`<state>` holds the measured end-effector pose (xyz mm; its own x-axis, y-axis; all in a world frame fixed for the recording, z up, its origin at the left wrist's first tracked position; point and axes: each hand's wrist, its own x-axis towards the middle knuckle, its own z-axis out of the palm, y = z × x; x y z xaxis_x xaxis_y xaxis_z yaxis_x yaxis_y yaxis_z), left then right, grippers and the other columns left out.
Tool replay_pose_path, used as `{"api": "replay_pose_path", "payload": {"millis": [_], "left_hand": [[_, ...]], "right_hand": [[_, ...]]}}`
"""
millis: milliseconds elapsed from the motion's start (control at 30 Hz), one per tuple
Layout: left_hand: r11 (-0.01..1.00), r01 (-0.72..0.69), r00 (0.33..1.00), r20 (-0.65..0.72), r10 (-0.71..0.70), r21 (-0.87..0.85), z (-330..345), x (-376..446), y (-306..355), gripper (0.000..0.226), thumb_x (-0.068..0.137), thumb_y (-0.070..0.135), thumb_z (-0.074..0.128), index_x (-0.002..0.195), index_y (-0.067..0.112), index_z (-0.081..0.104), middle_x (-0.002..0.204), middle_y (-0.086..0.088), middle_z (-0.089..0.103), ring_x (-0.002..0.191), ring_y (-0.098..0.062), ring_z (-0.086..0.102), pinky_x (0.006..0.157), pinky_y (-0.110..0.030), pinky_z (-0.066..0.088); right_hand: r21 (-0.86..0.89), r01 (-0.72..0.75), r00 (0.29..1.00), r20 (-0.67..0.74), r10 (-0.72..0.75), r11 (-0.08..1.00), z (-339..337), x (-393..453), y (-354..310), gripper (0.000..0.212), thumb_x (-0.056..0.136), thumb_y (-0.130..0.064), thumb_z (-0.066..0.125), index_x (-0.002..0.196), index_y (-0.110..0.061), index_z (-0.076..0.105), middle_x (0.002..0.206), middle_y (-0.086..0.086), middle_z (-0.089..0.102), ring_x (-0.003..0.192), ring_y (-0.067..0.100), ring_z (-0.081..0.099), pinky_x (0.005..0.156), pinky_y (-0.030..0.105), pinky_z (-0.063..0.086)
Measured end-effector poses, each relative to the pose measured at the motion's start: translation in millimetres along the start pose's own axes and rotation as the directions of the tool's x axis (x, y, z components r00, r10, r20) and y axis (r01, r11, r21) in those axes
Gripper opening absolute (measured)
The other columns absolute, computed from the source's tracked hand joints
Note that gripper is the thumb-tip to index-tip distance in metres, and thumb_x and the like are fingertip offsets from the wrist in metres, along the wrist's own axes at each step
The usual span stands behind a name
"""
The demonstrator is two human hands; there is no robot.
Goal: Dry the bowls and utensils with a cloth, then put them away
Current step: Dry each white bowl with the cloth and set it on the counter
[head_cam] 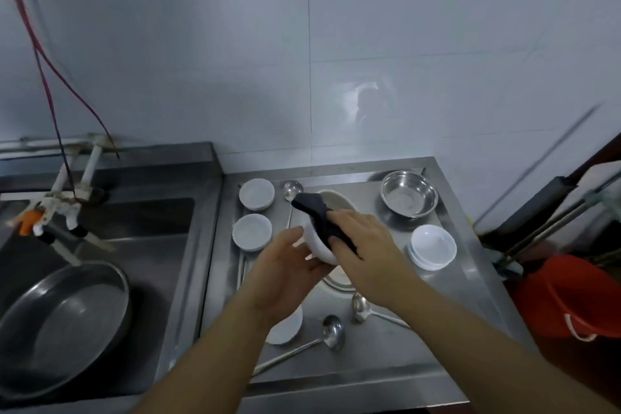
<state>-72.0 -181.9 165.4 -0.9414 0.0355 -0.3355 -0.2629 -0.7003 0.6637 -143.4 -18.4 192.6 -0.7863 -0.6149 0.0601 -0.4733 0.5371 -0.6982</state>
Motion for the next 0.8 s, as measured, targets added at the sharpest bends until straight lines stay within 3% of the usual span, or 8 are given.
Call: {"api": "replay_pose_path", "payload": {"millis": [100, 200, 333, 400, 500, 600, 700, 800], "left_hand": [[0.994, -0.003, 1.000, 0.029, 0.000, 0.106, -7.7, -10.6, 4.2, 0.078, 0.092, 0.049, 0.075, 0.152, 0.006, 0.051, 0.154, -0.027, 0.053, 0.140, -0.044, 0.054, 0.106, -0.041, 0.053], [0.979, -0.008, 0.998, 0.069, -0.006, 0.205, -0.4, -16.2, 11.5, 0.103, 0.077, 0.066, 0.084, 0.157, 0.014, 0.045, 0.155, -0.022, 0.054, 0.143, -0.041, 0.053, 0.107, -0.044, 0.053], [0.987, -0.032, 0.991, 0.137, 0.010, 0.158, 10.9, -19.1, 20.6, 0.115, 0.074, 0.060, 0.088, 0.158, 0.002, 0.035, 0.153, -0.034, 0.049, 0.142, -0.051, 0.049, 0.114, -0.063, 0.045], [0.991, -0.032, 0.989, 0.150, 0.012, 0.131, 18.1, -21.8, 21.7, 0.112, 0.075, 0.061, 0.087, 0.157, 0.002, 0.038, 0.152, -0.034, 0.051, 0.142, -0.050, 0.050, 0.112, -0.060, 0.049], [0.995, -0.043, 0.986, 0.166, 0.028, 0.089, 29.1, -24.4, 22.5, 0.097, 0.082, 0.063, 0.080, 0.154, 0.008, 0.048, 0.151, -0.028, 0.056, 0.141, -0.044, 0.054, 0.114, -0.056, 0.049], [0.995, -0.072, 0.993, 0.099, 0.065, 0.069, 34.6, -21.2, 25.6, 0.078, 0.090, 0.062, 0.066, 0.150, 0.013, 0.054, 0.147, -0.025, 0.061, 0.137, -0.042, 0.059, 0.113, -0.062, 0.048], [0.982, -0.140, 0.990, 0.054, 0.134, 0.130, 37.9, -15.7, 34.1, 0.074, 0.090, 0.058, 0.064, 0.149, 0.015, 0.056, 0.144, -0.024, 0.064, 0.134, -0.042, 0.062, 0.112, -0.067, 0.046], [0.946, -0.218, 0.976, 0.039, 0.215, 0.238, 40.5, -8.8, 46.9, 0.083, 0.082, 0.057, 0.069, 0.150, 0.012, 0.053, 0.141, -0.026, 0.064, 0.131, -0.044, 0.063, 0.107, -0.066, 0.051]], "right_hand": [[0.136, -0.054, 0.999, 0.001, 0.055, 0.989, -3.4, -6.0, -12.5, 0.039, 0.097, -0.036, 0.055, 0.134, -0.046, 0.062, 0.124, -0.021, 0.066, 0.116, 0.009, 0.058, 0.105, 0.044, 0.048], [0.363, -0.087, 0.993, -0.038, 0.109, 0.928, -1.9, -12.2, -20.9, 0.038, 0.095, -0.026, 0.068, 0.123, -0.052, 0.067, 0.112, -0.015, 0.074, 0.108, 0.009, 0.069, 0.098, 0.039, 0.057], [0.493, -0.011, 0.997, -0.066, 0.050, 0.870, -4.4, -16.0, -27.4, 0.041, 0.093, -0.018, 0.071, 0.122, -0.048, 0.072, 0.111, -0.012, 0.077, 0.107, 0.012, 0.073, 0.094, 0.036, 0.060], [0.388, 0.076, 0.992, -0.127, -0.028, 0.919, -9.9, -13.4, -30.1, 0.044, 0.092, -0.021, 0.071, 0.126, -0.048, 0.072, 0.116, -0.017, 0.076, 0.110, 0.012, 0.072, 0.097, 0.033, 0.057], [0.048, 0.277, 0.944, -0.198, -0.263, 0.960, -24.6, -1.7, -39.5, 0.046, 0.093, -0.018, 0.072, 0.131, -0.045, 0.070, 0.126, -0.033, 0.068, 0.114, 0.009, 0.068, 0.097, 0.028, 0.054], [-0.260, 0.379, 0.906, -0.089, -0.413, 0.888, -42.0, 14.0, -48.1, 0.035, 0.095, -0.010, 0.073, 0.127, -0.024, 0.077, 0.133, -0.010, 0.071, 0.112, 0.024, 0.069, 0.091, 0.035, 0.057], [-0.374, 0.259, 0.965, 0.054, -0.257, 0.891, -52.6, 24.4, -64.2, 0.033, 0.099, -0.018, 0.063, 0.130, -0.024, 0.073, 0.134, -0.004, 0.065, 0.110, 0.024, 0.067, 0.086, 0.035, 0.056], [-0.386, 0.077, 0.992, 0.125, -0.030, 0.919, -57.4, 31.6, -79.1, 0.026, 0.102, -0.025, 0.052, 0.115, -0.021, 0.074, 0.113, 0.001, 0.066, 0.094, 0.025, 0.068, 0.081, 0.044, 0.058]]}}
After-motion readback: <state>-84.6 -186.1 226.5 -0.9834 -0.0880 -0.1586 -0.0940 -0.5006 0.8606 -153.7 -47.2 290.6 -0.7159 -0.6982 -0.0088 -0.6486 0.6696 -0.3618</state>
